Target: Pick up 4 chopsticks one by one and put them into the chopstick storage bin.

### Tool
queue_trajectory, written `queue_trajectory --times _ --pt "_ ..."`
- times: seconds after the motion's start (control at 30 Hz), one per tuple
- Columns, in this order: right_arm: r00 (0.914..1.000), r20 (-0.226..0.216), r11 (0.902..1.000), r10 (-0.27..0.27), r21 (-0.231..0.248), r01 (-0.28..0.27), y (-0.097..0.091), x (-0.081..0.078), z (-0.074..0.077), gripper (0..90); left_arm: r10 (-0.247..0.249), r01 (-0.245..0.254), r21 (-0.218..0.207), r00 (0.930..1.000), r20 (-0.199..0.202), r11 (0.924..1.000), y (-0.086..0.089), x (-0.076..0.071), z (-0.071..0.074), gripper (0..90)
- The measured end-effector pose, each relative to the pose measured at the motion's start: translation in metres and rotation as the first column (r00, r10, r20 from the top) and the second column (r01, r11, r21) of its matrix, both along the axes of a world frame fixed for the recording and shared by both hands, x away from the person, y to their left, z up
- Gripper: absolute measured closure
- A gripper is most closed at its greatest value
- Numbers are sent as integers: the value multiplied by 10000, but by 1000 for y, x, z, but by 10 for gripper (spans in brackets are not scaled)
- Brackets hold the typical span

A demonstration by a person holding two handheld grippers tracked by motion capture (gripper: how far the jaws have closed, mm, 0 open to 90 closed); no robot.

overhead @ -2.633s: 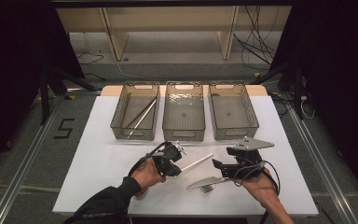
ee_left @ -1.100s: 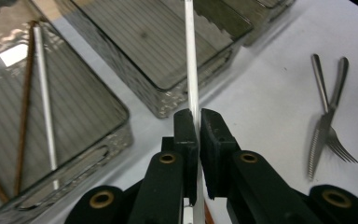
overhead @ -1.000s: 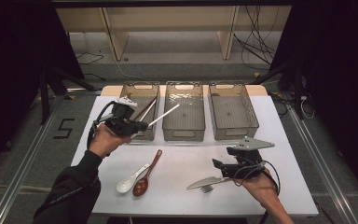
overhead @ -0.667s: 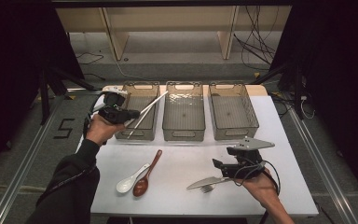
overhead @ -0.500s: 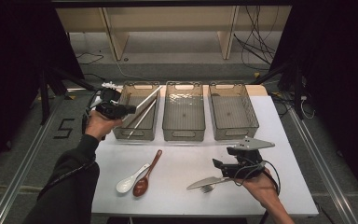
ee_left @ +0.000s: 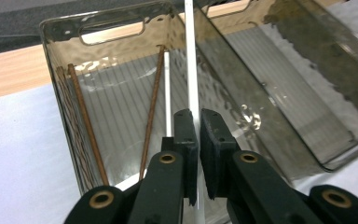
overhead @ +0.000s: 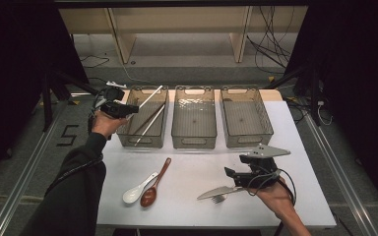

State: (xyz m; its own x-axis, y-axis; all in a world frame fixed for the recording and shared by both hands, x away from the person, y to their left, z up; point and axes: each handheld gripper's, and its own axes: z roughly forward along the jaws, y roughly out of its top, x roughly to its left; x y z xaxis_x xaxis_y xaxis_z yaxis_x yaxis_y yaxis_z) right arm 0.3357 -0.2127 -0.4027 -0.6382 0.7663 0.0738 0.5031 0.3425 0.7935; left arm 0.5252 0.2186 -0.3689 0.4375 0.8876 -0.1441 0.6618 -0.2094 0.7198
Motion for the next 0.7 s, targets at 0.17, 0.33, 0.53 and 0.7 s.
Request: queue_trajectory --times 0.17,0.33,0.53,0.7 --pt "10000 -22 10000 -1 -3 1 0 0 0 312 86 -85 123 9999 -103 9999 -2 6 -6 851" --pt "10000 -12 10000 14 10 -14 -1 0 0 312 290 -292 177 9995 80 9994 -5 10 -10 848" --pt "10000 -24 10000 25 -12 -25 0 0 0 312 373 -365 -151 9978 551 9992 -7 11 -13 681" --pt "10000 -32 10000 43 -21 -43 0 0 0 312 44 -47 52 9986 527 10000 -13 3 -8 598"
